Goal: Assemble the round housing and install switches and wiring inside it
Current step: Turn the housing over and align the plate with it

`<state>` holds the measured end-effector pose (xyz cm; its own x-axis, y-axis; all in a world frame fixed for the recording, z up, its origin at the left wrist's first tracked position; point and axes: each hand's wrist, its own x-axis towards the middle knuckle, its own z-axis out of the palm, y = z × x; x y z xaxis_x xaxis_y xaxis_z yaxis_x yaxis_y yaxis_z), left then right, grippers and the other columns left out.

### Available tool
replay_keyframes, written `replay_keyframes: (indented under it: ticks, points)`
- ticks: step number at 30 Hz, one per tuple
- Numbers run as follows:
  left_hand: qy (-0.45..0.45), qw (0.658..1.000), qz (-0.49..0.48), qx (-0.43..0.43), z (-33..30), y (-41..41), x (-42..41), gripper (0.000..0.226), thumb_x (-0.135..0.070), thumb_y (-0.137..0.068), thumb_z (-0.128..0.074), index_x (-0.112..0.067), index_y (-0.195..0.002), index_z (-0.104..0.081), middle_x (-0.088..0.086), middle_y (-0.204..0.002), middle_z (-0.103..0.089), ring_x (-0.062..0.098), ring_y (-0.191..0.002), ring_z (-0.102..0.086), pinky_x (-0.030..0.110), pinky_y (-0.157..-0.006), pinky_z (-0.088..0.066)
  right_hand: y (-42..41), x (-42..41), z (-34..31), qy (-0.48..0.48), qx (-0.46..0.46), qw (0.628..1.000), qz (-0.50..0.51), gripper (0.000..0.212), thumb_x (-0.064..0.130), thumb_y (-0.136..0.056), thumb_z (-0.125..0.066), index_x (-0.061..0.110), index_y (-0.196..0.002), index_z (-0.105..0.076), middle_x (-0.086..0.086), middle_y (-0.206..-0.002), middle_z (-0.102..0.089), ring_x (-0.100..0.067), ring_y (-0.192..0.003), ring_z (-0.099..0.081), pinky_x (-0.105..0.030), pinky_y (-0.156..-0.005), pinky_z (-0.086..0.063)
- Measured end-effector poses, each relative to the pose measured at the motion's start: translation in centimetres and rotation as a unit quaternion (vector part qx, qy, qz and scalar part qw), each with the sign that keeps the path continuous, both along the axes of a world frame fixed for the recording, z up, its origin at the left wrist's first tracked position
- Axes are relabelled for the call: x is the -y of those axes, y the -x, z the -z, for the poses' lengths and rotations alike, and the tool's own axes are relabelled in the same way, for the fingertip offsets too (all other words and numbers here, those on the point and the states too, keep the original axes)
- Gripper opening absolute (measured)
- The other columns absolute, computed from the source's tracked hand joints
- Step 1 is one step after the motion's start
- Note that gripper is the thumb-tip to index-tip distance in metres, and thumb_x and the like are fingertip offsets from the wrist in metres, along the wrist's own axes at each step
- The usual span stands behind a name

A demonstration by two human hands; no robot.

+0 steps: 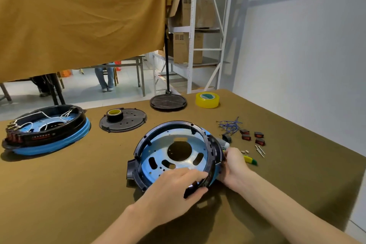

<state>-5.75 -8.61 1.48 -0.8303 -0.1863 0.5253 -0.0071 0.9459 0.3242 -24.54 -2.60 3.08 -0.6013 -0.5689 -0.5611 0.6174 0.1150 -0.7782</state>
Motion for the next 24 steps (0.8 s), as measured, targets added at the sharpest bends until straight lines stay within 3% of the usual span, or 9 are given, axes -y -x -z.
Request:
replay_keyframes:
  ticks: [1, 3, 8, 10, 12, 15, 17, 21, 24]
  points:
    - [0.017, 1.0, 0.006, 0.001, 0.0, 0.1, 0.0, 0.04, -0.047, -0.098, -0.055, -0.024, -0.128, -0.066, -0.011, -0.108, -0.076, 0.002, -0.099, -0.068, 0.015, -0.09, -0.056, 0.0, 0.4, 0.4, -0.007, -0.021, 1.0, 0.001, 0.047, 0.036, -0.11, -0.031, 0.011, -0.101, -0.07, -0.016, -0.097, -0.076, -0.034, -0.094, -0.071, -0.05, -0.086, -0.061]
    - [0.044, 0.999, 0.023, 0.008, -0.1, 0.3, 0.1, 0.039, -0.044, -0.097, -0.055, -0.021, -0.126, -0.067, -0.01, -0.099, -0.076, 0.002, -0.089, -0.068, 0.013, -0.082, -0.055, 0.1, 0.9, 0.7, -0.031, -0.068, 0.997, 0.001, 0.046, 0.034, -0.109, -0.031, 0.014, -0.103, -0.072, -0.013, -0.094, -0.077, -0.032, -0.093, -0.071, -0.049, -0.093, -0.059]
    - [0.035, 0.999, 0.014, -0.01, -1.0, 0.3, 1.9, 0.041, -0.042, -0.098, -0.056, -0.018, -0.128, -0.07, -0.008, -0.102, -0.077, 0.002, -0.089, -0.068, 0.017, -0.085, -0.057, 0.7, 1.9, 0.4, -0.067, -0.132, 0.986, -0.079, 0.04, 0.021, -0.106, -0.03, 0.016, -0.103, -0.07, -0.007, -0.076, -0.078, -0.028, -0.084, -0.07, -0.04, -0.07, -0.062]
    - [0.031, 0.999, 0.005, -0.007, -1.3, 0.0, 3.1, 0.043, -0.041, -0.097, -0.057, -0.019, -0.131, -0.069, -0.007, -0.103, -0.077, 0.004, -0.089, -0.069, 0.023, -0.084, -0.06, 1.1, 1.9, -0.5, -0.096, -0.201, 0.963, -0.151, 0.035, 0.02, -0.107, -0.033, 0.013, -0.109, -0.068, -0.01, -0.087, -0.078, -0.03, -0.087, -0.073, -0.044, -0.073, -0.064]
    - [0.034, 0.999, 0.004, -0.005, -1.4, -0.2, 3.8, 0.041, -0.039, -0.097, -0.06, -0.019, -0.132, -0.069, -0.007, -0.102, -0.076, 0.005, -0.086, -0.068, 0.024, -0.08, -0.06, 1.7, 1.8, -1.4, -0.169, -0.362, 0.877, -0.266, 0.02, 0.02, -0.105, -0.05, 0.005, -0.108, -0.063, -0.015, -0.104, -0.076, -0.032, -0.098, -0.073, -0.047, -0.088, -0.061]
    - [0.063, 0.998, 0.012, -0.003, -1.2, 0.2, 4.4, 0.035, -0.033, -0.096, -0.067, -0.02, -0.128, -0.072, -0.008, -0.099, -0.078, 0.004, -0.083, -0.069, 0.016, -0.076, -0.057, 2.1, 2.1, -2.6, -0.298, -0.601, 0.667, -0.325, 0.011, 0.01, -0.098, -0.061, 0.0, -0.103, -0.059, -0.02, -0.116, -0.065, -0.036, -0.105, -0.066, -0.038, -0.089, -0.054]
    - [0.061, 0.998, 0.013, 0.003, -1.1, 0.6, 4.6, 0.035, -0.033, -0.096, -0.068, -0.021, -0.129, -0.072, -0.008, -0.103, -0.078, 0.004, -0.086, -0.071, 0.017, -0.079, -0.057, 2.3, 2.4, -2.4, -0.316, -0.662, 0.607, -0.307, 0.02, 0.004, -0.096, -0.058, -0.002, -0.115, -0.059, -0.021, -0.116, -0.057, -0.038, -0.102, -0.063, -0.038, -0.081, -0.05]
    - [0.036, 0.999, -0.029, -0.005, -1.1, 1.0, 4.9, 0.048, -0.06, -0.098, -0.048, -0.031, -0.128, -0.071, -0.018, -0.105, -0.076, -0.002, -0.095, -0.063, 0.015, -0.088, -0.047, 1.6, 2.6, -2.0, -0.267, -0.694, 0.621, -0.247, 0.005, 0.004, -0.102, -0.046, 0.003, -0.101, -0.05, -0.017, -0.104, -0.049, -0.04, -0.095, -0.062, -0.039, -0.07, -0.044]
    - [-0.05, 0.985, -0.117, -0.115, -1.3, 0.1, 7.0, 0.037, -0.056, -0.103, -0.045, -0.036, -0.107, -0.075, -0.028, -0.095, -0.07, -0.004, -0.103, -0.057, 0.025, -0.099, -0.037, 1.8, 3.0, -2.0, -0.255, -0.699, 0.64, -0.192, 0.023, 0.021, -0.11, -0.031, 0.005, -0.103, -0.047, -0.007, -0.092, -0.047, -0.033, -0.081, -0.053, -0.039, -0.066, -0.037]
